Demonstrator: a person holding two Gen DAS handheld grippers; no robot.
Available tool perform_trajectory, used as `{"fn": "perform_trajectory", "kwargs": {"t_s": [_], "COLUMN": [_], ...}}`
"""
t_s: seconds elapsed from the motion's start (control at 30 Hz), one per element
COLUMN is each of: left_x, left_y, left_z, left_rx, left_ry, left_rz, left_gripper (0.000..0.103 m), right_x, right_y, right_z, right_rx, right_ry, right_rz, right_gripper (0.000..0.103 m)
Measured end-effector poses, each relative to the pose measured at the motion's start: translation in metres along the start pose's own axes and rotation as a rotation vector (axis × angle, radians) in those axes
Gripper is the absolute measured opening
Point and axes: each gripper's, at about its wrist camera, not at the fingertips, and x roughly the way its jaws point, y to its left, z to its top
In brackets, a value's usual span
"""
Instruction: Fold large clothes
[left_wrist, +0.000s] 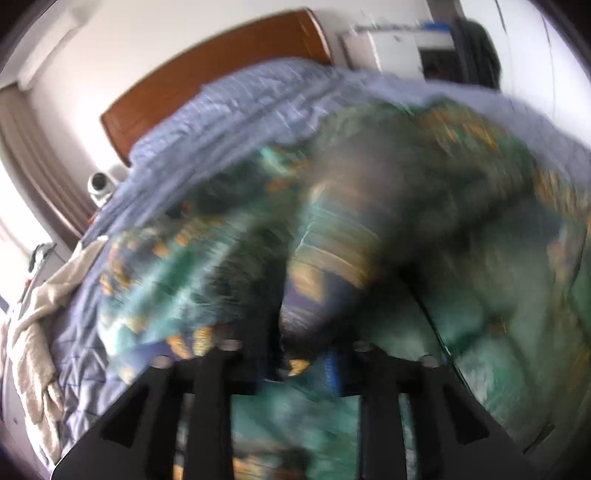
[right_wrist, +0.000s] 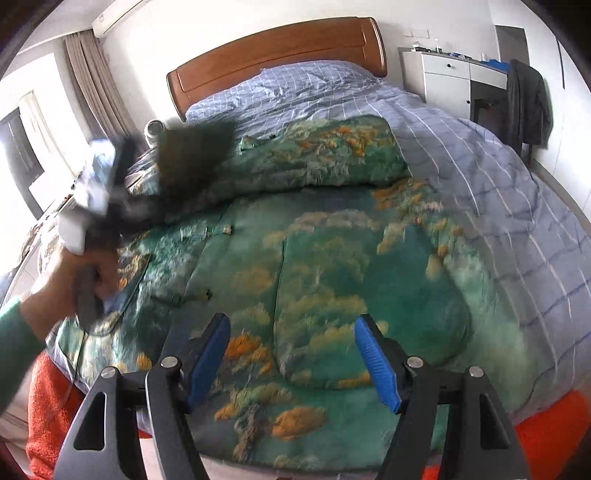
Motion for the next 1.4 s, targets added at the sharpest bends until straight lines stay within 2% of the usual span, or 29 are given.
{"fn": "perform_trajectory", "kwargs": {"t_s": [0.07,0.13,0.27,0.33,0.53,0.57,0.6,0.63,0.73,0.83,0.9,1.0,1.07,1.13,1.17,1.2,1.3,1.4], "left_x": [-0.011,-0.029,-0.052,-0.058,-0.078,-0.077,-0.076,-0.077,-0.082,-0.082,-0.085,-0.081,-0.077,-0.076,-0.074,-0.075,-0.072,-0.052], "left_y": [-0.007,-0.005,0.006,0.021,0.047,0.051,0.054,0.059,0.071,0.079,0.084,0.088,0.092,0.097,0.101,0.108,0.134,0.165], "left_z": [-0.01,-0.023,-0.046,-0.061,-0.095,-0.097,-0.099,-0.103,-0.107,-0.103,-0.104,-0.102,-0.1,-0.095,-0.093,-0.088,-0.066,-0.031], "left_rx": [0.028,0.025,-0.049,-0.114,-0.245,-0.261,-0.276,-0.289,-0.347,-0.397,-0.421,-0.447,-0.449,-0.443,-0.442,-0.444,-0.478,-0.543], "left_ry": [-0.02,-0.061,-0.057,-0.041,-0.017,-0.011,-0.005,-0.001,-0.002,-0.009,-0.011,0.0,0.016,0.029,0.028,0.023,-0.008,-0.062], "left_rz": [-0.007,-0.025,-0.077,-0.087,-0.071,-0.069,-0.066,-0.064,-0.081,-0.106,-0.117,-0.133,-0.136,-0.145,-0.148,-0.152,-0.161,-0.169], "left_gripper": [0.073,0.088,0.09,0.09,0.09,0.09,0.09,0.09,0.09,0.09,0.09,0.09,0.09,0.09,0.09,0.09,0.093,0.092], "right_x": [0.004,0.012,0.05,0.087,0.18,0.188,0.194,0.194,0.173,0.155,0.159,0.186,0.214,0.23,0.237,0.234,0.209,0.174], "right_y": [-0.001,-0.002,-0.002,0.0,0.03,0.036,0.044,0.053,0.073,0.073,0.066,0.056,0.048,0.042,0.041,0.037,0.038,0.058], "right_z": [0.02,0.042,0.092,0.114,0.13,0.13,0.13,0.133,0.163,0.212,0.236,0.245,0.23,0.212,0.202,0.198,0.199,0.209], "right_rx": [-0.015,-0.01,0.079,0.168,0.303,0.305,0.29,0.256,0.14,0.067,0.033,-0.014,-0.029,-0.046,-0.057,-0.06,-0.089,-0.206], "right_ry": [-0.008,-0.017,0.004,0.067,0.225,0.244,0.257,0.259,0.159,0.054,0.022,0.052,0.118,0.172,0.19,0.188,0.119,-0.041], "right_rz": [0.012,0.054,0.199,0.292,0.405,0.409,0.399,0.364,0.33,0.283,0.227,0.136,0.086,0.031,-0.001,-0.011,-0.046,-0.098], "right_gripper": [0.072,0.072,0.072,0.072,0.07,0.053,0.023,0.018,0.017,0.017,0.017,0.017,0.021,0.036,0.05,0.055,0.055,0.055]}}
